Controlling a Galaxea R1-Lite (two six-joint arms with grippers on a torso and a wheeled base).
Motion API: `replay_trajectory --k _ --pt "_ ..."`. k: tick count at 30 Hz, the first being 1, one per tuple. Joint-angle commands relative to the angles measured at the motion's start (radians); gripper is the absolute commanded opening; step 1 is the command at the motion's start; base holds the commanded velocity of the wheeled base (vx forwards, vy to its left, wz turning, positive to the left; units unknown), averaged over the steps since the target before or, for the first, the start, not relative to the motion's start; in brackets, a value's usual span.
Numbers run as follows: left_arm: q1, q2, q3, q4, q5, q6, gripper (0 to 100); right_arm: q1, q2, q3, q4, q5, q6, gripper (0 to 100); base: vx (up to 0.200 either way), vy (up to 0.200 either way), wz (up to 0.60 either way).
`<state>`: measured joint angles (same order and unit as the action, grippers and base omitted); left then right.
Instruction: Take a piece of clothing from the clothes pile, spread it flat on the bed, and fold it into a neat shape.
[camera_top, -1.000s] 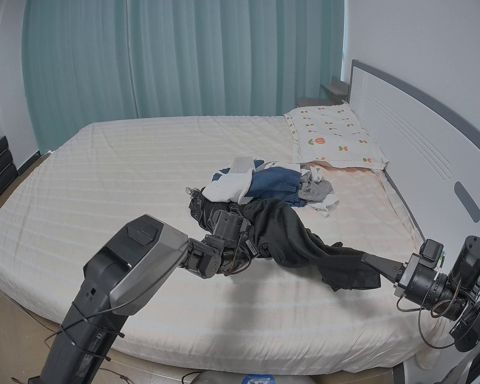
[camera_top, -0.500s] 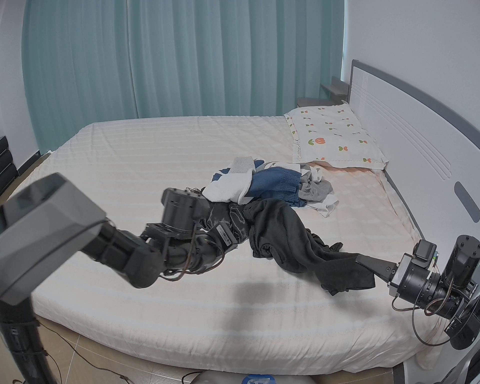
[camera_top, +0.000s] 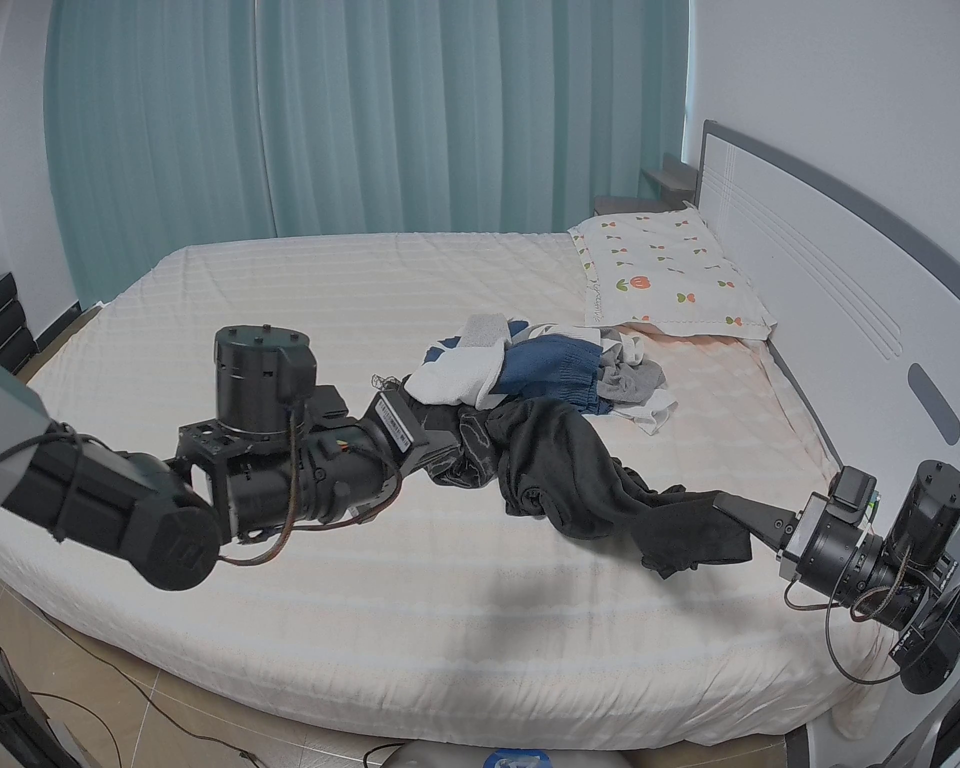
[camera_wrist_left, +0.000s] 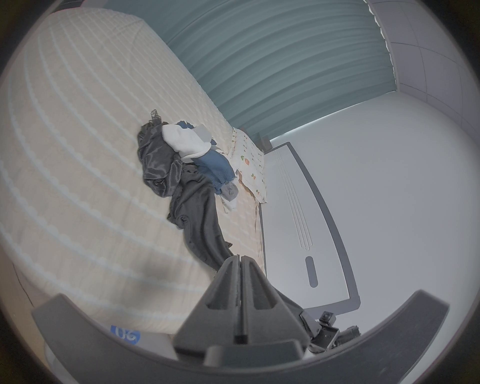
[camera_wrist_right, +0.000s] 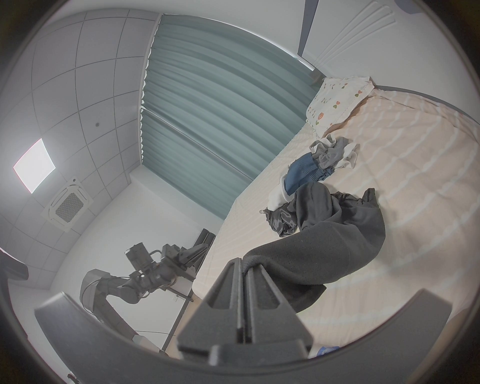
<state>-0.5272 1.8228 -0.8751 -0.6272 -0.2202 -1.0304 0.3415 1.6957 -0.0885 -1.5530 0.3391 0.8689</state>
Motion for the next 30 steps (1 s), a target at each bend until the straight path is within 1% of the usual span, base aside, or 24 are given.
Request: replay_trajectory --k 1,3,4,6,7,9,10,12,16,18,19,21,22,24,27,29,30 --pt "0.018 0.478 -0.337 -0.002 -0.027 -0.011 0 -0.059 0.005 -0.022 -0.010 -0.003 -0.002 0 0.000 0.000 0.00" --pt "0.018 0.484 -0.344 0.004 -0.027 -0.011 0 -0.062 0.004 -0.022 -0.010 -0.003 -0.002 0 0.000 0.000 0.00" --pt "0.016 0.524 -0.403 0.057 -0.025 -0.010 0 -0.098 -0.005 -0.034 -0.010 -0.005 -0.004 0 0.000 0.000 0.00" --pt "0.018 0.546 -0.436 0.073 -0.027 -0.010 0 -0.131 -0.015 -0.046 -0.010 -0.006 -0.005 0 0.000 0.000 0.00" --pt "0.016 0.555 -0.446 0.077 -0.025 -0.010 100 -0.144 -0.021 -0.056 -0.010 -0.008 -0.005 0 0.000 0.000 0.00" --pt "0.018 0.569 -0.459 0.081 -0.025 -0.005 100 -0.160 -0.031 -0.065 -0.010 -0.015 -0.005 0 0.000 0.000 0.00" --pt "0.018 0.589 -0.484 0.098 -0.025 0.012 100 -0.187 -0.065 -0.071 -0.010 -0.026 -0.005 0 0.000 0.000 0.00" --pt "0.018 0.613 -0.518 0.127 -0.024 0.038 100 -0.214 -0.130 -0.062 -0.007 -0.014 -0.005 0 0.000 0.000 0.00" --pt "0.010 0.667 -0.596 0.155 -0.022 0.046 100 -0.217 -0.174 -0.053 0.045 -0.005 -0.005 0 0.000 0.000 0.00" --pt "0.007 0.696 -0.650 0.179 -0.022 0.046 100 -0.214 -0.173 -0.053 0.073 -0.002 -0.005 0 0.000 0.000 0.00" --pt "0.007 0.698 -0.654 0.181 -0.022 0.046 100 -0.213 -0.171 -0.053 0.074 -0.002 -0.005 0 0.000 0.000 0.00" --pt "0.006 0.745 -0.754 0.241 -0.007 0.046 100 -0.196 -0.153 -0.043 0.077 0.000 -0.004 0 0.000 0.000 0.00" --pt "0.006 0.747 -0.757 0.244 -0.005 0.046 100 -0.194 -0.151 -0.042 0.077 0.000 -0.004 0 0.000 0.000 0.00" --pt "0.004 0.808 -0.860 0.294 0.025 0.046 100 -0.157 -0.140 -0.036 0.077 -0.005 -0.002 0 0.000 0.000 0.00" --pt "-0.005 0.849 -0.929 0.350 0.042 0.046 100 -0.133 -0.137 -0.030 0.077 -0.011 -0.002 0 0.000 0.000 0.00" --pt "-0.007 0.857 -0.943 0.365 0.044 0.046 100 -0.128 -0.137 -0.027 0.077 -0.011 -0.002 0 0.000 0.000 0.00" --pt "-0.014 0.883 -0.986 0.388 0.047 0.046 100 -0.128 -0.136 -0.025 0.077 -0.011 -0.002 0 0.000 0.000 0.00"
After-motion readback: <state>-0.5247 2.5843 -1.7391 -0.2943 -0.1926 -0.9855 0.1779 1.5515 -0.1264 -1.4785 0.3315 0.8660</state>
